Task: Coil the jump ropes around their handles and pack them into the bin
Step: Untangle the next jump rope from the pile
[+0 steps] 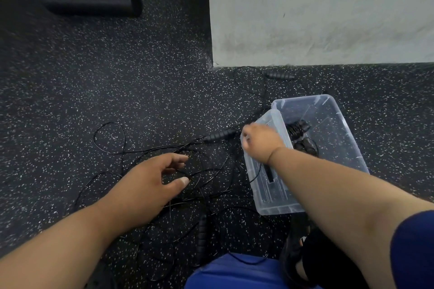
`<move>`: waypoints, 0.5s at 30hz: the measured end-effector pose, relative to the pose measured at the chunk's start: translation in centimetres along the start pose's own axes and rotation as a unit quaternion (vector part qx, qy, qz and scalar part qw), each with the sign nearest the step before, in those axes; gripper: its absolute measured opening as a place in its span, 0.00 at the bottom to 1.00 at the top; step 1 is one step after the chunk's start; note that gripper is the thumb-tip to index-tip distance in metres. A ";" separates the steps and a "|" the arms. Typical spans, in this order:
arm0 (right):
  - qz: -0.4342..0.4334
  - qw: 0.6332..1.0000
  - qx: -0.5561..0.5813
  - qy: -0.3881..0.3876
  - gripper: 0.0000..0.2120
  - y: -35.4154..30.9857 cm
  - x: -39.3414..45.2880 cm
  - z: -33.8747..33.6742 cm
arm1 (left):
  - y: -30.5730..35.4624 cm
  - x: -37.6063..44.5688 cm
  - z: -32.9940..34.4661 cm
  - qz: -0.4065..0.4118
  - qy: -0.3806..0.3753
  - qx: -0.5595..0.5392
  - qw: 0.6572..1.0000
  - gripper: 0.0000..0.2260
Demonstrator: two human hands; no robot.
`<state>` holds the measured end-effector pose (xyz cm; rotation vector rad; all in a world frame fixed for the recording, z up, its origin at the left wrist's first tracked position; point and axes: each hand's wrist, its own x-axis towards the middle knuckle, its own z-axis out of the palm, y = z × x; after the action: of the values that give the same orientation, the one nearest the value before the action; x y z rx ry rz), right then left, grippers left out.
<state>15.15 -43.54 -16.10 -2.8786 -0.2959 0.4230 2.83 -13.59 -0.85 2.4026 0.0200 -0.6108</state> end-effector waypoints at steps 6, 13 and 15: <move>0.049 0.949 0.003 -0.312 0.25 -3.2 -1.8 9.1 | -0.7 -0.1 -0.1 -0.003 0.004 0.012 1.000 0.19; 0.059 0.973 0.196 -0.108 0.16 -6.6 -0.3 3.7 | -0.7 -0.7 -0.6 0.000 -0.002 0.025 1.000 0.22; 0.009 0.973 0.225 -0.046 0.20 -8.3 0.3 -1.4 | -0.5 -0.9 -1.1 -0.007 0.010 0.027 1.000 0.26</move>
<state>14.47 -35.81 -12.91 -2.4249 -0.1635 0.5474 2.37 -12.40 -0.04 2.4618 0.0291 -0.5998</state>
